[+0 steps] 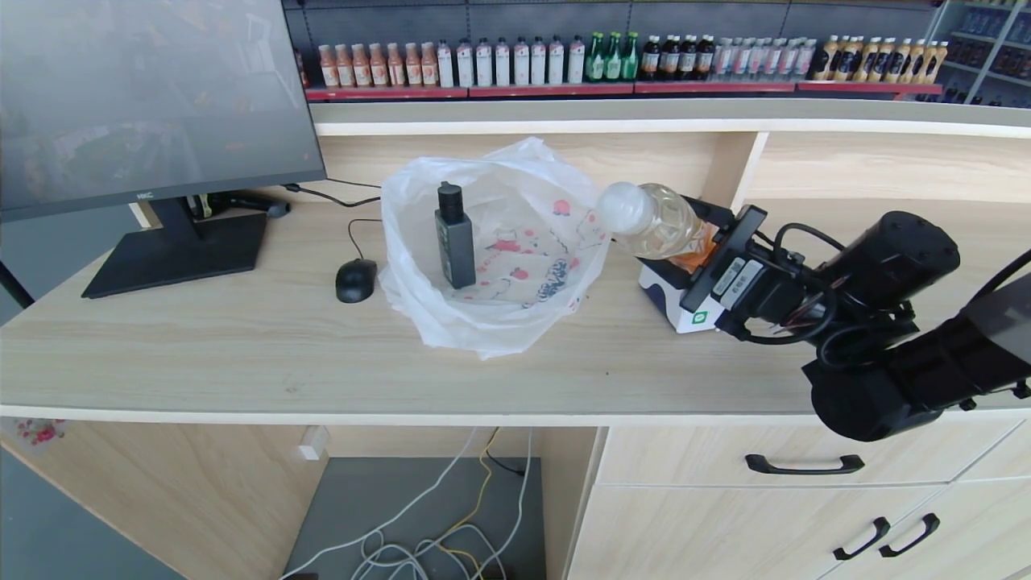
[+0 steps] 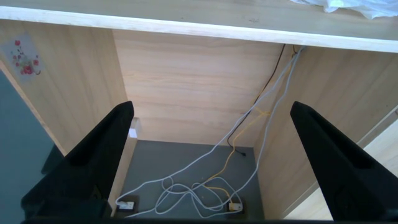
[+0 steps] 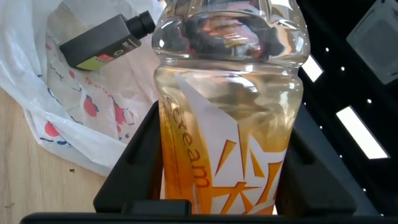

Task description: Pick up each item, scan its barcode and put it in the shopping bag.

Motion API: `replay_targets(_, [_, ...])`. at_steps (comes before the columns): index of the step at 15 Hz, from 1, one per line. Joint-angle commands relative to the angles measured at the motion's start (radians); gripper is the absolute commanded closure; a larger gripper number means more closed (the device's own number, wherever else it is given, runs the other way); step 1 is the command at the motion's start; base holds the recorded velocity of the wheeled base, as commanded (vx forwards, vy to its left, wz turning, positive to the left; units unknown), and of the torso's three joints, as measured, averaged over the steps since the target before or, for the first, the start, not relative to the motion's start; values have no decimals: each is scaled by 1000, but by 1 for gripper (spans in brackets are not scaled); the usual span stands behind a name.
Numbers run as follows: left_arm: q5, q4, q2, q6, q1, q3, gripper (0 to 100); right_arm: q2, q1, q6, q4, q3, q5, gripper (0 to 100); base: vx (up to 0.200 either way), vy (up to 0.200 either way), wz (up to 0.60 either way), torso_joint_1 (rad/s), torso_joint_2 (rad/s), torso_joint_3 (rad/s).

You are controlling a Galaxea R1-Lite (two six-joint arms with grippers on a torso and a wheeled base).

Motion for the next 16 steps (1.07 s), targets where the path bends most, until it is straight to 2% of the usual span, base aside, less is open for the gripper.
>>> replay_targets(1, [0,0,0,0,1,0,0,-11,13,8,-2,-1,-32,100,0,0,0,0,0,0])
replay_targets(10, [0,0,0,0,-1,0,0,-28,12,31,-2,-17,-62,100,0,0,0,0,0,0])
replay_targets(16, [0,0,0,0,-1,0,0,-102,38,112,-2,-5,-170,100,0,0,0,0,0,0])
